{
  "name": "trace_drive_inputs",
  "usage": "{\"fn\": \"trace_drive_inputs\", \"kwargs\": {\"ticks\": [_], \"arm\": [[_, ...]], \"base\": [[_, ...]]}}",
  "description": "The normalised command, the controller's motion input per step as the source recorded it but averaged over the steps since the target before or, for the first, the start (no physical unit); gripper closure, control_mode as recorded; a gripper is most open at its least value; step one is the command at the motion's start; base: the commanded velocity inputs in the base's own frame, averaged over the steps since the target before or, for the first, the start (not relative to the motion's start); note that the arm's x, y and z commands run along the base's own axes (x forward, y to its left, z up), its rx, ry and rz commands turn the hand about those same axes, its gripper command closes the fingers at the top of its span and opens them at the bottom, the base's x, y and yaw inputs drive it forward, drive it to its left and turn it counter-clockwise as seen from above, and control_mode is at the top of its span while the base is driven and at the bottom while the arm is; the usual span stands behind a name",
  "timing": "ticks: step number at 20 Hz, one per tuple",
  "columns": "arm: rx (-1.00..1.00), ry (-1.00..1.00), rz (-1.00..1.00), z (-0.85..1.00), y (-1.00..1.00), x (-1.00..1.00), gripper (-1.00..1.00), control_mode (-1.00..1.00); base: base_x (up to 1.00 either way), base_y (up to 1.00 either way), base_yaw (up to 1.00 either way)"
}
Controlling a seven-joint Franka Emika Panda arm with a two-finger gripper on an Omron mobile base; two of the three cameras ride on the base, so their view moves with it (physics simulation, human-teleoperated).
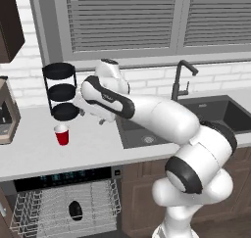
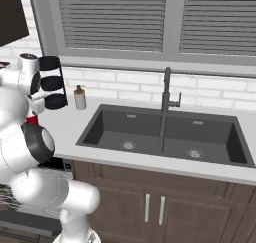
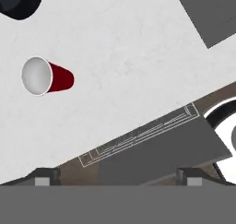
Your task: Pick up the cup and bowl from the counter, place them in the dishwasher, and close the dishwasher door.
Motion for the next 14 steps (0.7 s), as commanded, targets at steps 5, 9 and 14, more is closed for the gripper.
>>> {"fn": "trace_drive_inputs", "kwargs": {"ticks": [5, 9, 14], "arm": [[-0.02, 0.20, 0.00, -0.70, 0.21, 0.00, -1.00, -1.00], [0.00, 0.11, 0.01, -0.10, 0.37, 0.04, -1.00, -1.00], [0.00, 0.00, 0.01, 0.03, 0.20, 0.25, -1.00, -1.00]], "base": [[0.00, 0.00, 0.00], [0.00, 0.00, 0.00], [0.00, 0.00, 0.00]]}}
